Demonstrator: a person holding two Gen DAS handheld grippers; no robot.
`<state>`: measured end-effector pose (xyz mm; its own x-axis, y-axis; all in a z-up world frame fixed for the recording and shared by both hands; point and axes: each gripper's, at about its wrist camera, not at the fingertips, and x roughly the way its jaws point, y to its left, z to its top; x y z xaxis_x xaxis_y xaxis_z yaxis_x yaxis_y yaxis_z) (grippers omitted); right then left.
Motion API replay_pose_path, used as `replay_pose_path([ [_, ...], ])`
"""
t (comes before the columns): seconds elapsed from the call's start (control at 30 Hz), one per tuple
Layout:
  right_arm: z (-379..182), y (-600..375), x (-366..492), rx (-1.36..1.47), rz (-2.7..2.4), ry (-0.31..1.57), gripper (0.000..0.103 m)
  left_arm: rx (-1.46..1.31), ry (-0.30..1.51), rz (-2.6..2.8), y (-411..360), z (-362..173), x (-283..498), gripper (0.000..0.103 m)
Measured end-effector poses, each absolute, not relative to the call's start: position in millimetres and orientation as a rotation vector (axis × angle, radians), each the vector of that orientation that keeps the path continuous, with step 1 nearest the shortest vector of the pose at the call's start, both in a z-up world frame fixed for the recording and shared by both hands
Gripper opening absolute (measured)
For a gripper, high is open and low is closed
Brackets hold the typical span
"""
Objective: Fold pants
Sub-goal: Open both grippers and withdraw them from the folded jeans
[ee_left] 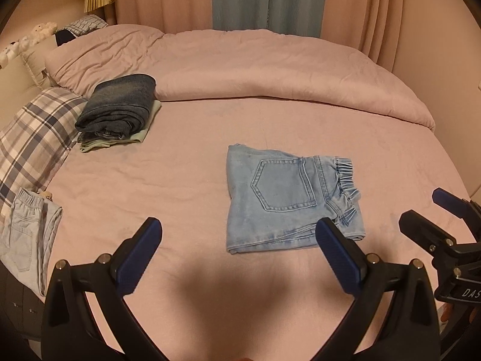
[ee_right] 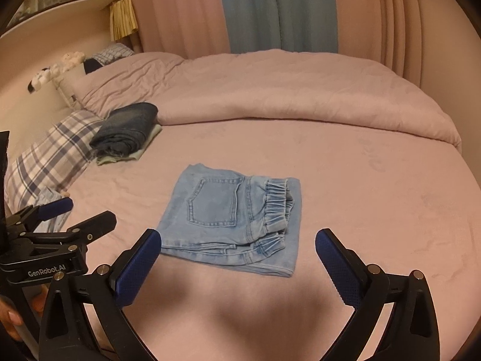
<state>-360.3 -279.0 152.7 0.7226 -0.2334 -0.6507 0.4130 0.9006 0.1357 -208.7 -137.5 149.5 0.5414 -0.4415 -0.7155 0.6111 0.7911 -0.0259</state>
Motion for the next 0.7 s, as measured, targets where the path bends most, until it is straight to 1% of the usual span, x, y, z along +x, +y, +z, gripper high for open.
replay_pose_path([
  [0.7,152.8,-271.1,-358.9,0.277,-0.364,0.683,0.102,0.25,0.762,-0.631,-138.8,154.5,-217.6,0.102],
])
